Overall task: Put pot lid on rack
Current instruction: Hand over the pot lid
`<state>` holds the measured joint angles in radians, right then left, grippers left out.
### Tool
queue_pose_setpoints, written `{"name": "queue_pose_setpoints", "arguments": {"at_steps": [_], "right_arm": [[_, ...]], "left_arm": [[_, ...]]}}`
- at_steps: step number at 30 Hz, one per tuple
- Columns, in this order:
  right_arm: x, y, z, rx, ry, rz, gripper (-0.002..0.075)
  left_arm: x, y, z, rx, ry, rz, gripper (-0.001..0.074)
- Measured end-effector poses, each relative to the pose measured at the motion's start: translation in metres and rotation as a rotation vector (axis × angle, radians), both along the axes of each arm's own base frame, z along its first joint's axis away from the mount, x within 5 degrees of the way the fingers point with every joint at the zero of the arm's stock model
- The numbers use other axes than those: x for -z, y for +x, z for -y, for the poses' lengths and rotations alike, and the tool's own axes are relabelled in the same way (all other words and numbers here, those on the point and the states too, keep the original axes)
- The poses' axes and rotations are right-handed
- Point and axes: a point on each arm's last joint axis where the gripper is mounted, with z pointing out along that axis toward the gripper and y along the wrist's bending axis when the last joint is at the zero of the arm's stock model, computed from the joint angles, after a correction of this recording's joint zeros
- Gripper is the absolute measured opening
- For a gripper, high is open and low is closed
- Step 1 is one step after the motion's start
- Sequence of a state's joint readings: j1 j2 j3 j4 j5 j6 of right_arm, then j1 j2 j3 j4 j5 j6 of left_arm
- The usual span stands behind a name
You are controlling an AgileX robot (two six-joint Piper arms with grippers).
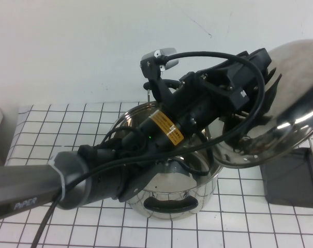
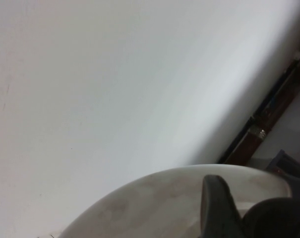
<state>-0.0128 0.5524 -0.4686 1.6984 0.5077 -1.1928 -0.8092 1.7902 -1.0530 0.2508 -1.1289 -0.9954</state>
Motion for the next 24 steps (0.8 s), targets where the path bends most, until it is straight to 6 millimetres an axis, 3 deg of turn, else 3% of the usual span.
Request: {"name": "queue_pose_setpoints", "arguments": {"at_steps": [10, 13, 16, 20, 22, 24], "right_arm": [[-0.011, 0.073, -0.014, -0.213, 0.089, -0.213, 0.0568], [-0.013, 0.093, -0.016, -0.244, 0.097, -0.242, 0.054], [-0.014, 0.109, -0.018, -0.282, 0.102, -0.262, 0.0432], [-0.011, 0.119, -0.021, -0.337, 0.164, -0.308, 0.0188], [-0.009, 0.12, -0.024, -0.362, 0.182, -0.324, 0.0127], [-0.009, 0.12, -0.024, -0.367, 0.187, -0.326, 0.0119]], "left_arm": [[0.0, -0.001, 0.0, 0.005, 0.006, 0.007, 0.0313], [0.0, -0.001, 0.0, 0.005, 0.006, 0.007, 0.0313], [0.0, -0.001, 0.0, 0.005, 0.006, 0.007, 0.0313], [0.002, 0.001, 0.0, -0.006, 0.008, 0.0, 0.0313], [0.003, 0.003, 0.0, -0.012, 0.006, -0.006, 0.0314], [0.003, 0.003, 0.0, -0.015, 0.005, -0.01, 0.0314]]}}
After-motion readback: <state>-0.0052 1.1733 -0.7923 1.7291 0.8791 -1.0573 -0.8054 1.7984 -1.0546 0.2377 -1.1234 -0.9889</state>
